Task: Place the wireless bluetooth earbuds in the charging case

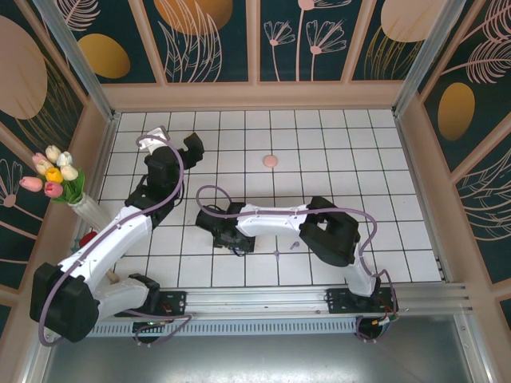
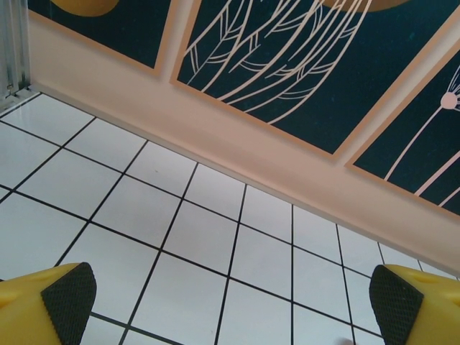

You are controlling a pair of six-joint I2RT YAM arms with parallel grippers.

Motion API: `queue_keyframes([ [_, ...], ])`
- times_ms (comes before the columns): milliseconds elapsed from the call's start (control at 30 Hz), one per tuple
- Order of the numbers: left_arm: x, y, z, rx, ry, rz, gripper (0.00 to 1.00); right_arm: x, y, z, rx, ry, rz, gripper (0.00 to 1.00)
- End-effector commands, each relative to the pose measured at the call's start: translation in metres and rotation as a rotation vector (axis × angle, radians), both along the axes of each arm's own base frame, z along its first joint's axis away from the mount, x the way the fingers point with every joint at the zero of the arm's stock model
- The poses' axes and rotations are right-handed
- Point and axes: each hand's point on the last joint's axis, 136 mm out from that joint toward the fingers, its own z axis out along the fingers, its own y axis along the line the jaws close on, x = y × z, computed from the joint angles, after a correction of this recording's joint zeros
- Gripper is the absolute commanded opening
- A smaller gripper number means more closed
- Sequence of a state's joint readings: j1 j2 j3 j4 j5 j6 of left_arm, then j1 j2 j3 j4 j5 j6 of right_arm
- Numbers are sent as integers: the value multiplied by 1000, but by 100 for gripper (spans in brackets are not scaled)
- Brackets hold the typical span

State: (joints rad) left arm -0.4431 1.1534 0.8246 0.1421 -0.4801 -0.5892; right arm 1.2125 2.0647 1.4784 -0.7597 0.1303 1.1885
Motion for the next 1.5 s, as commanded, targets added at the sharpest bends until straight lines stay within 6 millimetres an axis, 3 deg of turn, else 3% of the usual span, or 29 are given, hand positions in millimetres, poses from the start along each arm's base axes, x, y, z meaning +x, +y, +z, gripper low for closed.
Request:
queue_keyframes([
  [0, -3, 4, 9, -30, -13, 9, 99, -6, -6, -7, -40, 25, -10, 71],
  [300, -5, 3, 14, -54, -24, 0, 99, -8, -11, -13, -51, 35, -5, 63],
  [667, -4, -1, 11, -76, -16, -16, 99, -2, -15, -7, -48, 8, 26, 44],
  [800, -3, -5, 10, -87, -14, -35, 99, 17, -26, 6, -44, -37, 28, 44],
  [1033, 1, -18, 9, -117, -21, -95, 99, 72, -60, 34, 12, -129, -10, 43],
  [1167, 8, -27, 4, -135, -14, -132, 99, 102, -81, 41, 30, -167, -27, 43],
  [1467, 25, -63, -46, -182, 102, -259, 99, 144, -123, 34, 44, -170, -60, 43],
])
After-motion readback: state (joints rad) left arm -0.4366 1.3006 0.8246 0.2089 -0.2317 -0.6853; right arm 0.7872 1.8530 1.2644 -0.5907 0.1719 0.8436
